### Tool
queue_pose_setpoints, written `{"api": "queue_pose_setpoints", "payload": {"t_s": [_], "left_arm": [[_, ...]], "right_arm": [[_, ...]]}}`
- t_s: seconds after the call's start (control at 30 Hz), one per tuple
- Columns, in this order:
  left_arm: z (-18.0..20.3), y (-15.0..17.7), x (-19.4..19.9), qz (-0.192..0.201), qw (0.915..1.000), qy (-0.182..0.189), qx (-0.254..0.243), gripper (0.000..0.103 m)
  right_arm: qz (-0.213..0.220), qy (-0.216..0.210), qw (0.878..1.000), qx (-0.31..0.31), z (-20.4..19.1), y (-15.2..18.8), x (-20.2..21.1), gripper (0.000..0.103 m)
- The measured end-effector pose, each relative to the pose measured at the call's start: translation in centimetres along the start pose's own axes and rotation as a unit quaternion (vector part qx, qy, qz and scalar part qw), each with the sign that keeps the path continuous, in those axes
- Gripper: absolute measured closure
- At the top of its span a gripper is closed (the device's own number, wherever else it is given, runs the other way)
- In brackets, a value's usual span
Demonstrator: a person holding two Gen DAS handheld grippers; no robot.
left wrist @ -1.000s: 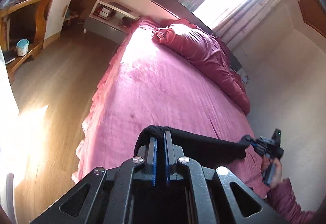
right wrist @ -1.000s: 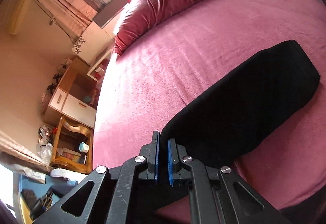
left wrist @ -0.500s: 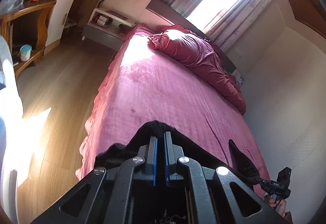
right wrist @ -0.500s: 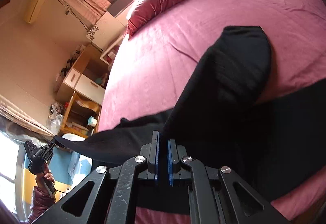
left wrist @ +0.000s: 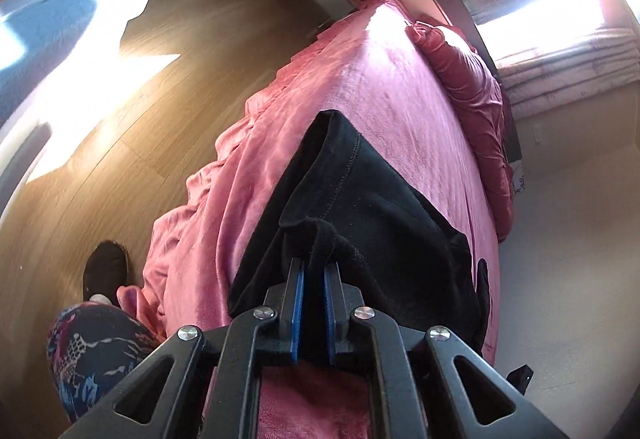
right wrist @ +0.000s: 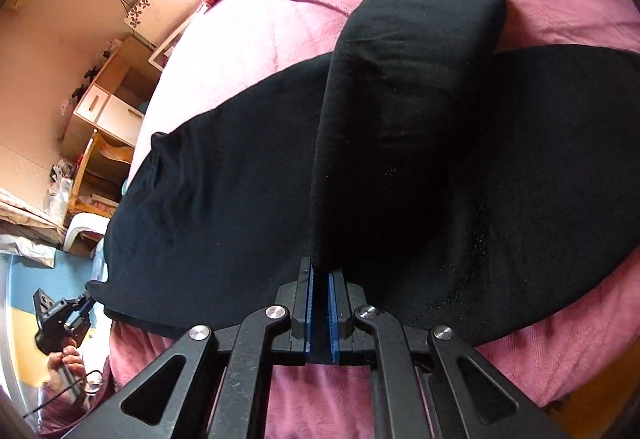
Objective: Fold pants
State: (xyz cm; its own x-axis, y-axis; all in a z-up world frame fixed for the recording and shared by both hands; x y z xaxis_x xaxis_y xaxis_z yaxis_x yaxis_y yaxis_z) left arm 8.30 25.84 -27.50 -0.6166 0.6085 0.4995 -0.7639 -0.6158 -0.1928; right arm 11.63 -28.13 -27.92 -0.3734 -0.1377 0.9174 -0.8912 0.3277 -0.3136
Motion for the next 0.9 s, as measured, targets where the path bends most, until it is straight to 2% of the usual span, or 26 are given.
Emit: {"api": "queue_pose_setpoints", "payload": {"t_s": [0.03, 0.07, 0.17, 0.33, 0.43, 0.5, 0.6, 0.63, 0.77, 0.9], "left_arm": [[-0.3, 0.0, 0.2, 0.003, 0.9998, 0.007, 0.018, 0.08], [-0.5, 0.0, 0.5, 0.008, 0.999, 0.016, 0.041, 0.077], [-1.2, 0.1, 1.7, 0.028, 0.9943, 0.04, 0.095, 0.073], [-1.4, 0.9, 2.4, 0.034, 0.9864, 0.072, 0.144, 0.07], [-1.2, 0.9, 1.8, 0.033, 0.9899, 0.046, 0.13, 0.072], [-1.4, 1.0, 1.3, 0.026, 0.9926, 0.016, 0.117, 0.075], [-1.5, 0.9, 0.2, 0.012, 0.9955, -0.016, 0.092, 0.095], [-1.3, 0.8, 0.1, 0.011, 0.9964, -0.032, 0.077, 0.096], [-0.7, 0.8, 0.7, 0.006, 0.9972, -0.064, 0.038, 0.097], [-1.7, 1.5, 1.0, -0.004, 0.9962, -0.08, 0.036, 0.097]], "right_arm": [[-0.001, 0.002, 1.0, 0.0, -0.1, 0.1, -0.2, 0.097], [-0.001, 0.005, 1.0, 0.0, -0.2, 0.2, -0.4, 0.097], [-0.002, 0.007, 1.0, 0.002, -0.2, 0.3, -0.7, 0.097], [-0.005, 0.003, 1.0, -0.005, 0.0, 0.5, -1.4, 0.097], [-0.004, 0.001, 1.0, -0.007, -0.3, 0.5, -1.7, 0.097], [-0.004, 0.0, 1.0, -0.006, -0.5, 0.4, -1.8, 0.097], [-0.002, -0.005, 1.0, -0.008, 0.3, 0.5, -1.0, 0.097], [0.0, -0.008, 1.0, -0.007, 1.3, 0.7, -0.1, 0.097], [0.018, -0.018, 1.0, 0.0, 2.0, 0.9, 2.9, 0.097], [0.017, -0.015, 1.0, 0.006, 2.5, 2.1, 4.0, 0.097]]}}
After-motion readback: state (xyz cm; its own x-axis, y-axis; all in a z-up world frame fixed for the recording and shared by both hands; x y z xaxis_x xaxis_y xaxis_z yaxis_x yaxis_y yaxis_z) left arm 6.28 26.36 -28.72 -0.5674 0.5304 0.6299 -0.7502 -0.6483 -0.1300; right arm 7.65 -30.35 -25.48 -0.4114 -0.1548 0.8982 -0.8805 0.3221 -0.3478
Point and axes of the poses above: each gripper's, at about its wrist camera, not at the fingertips, and x roughly against the way its jaws point, z to its right, y to its underside, the point moved 9 cm from there along -x, roughly the way its jaws point, and after that the axes turned 14 degrees about y, right-handed, at the moved point
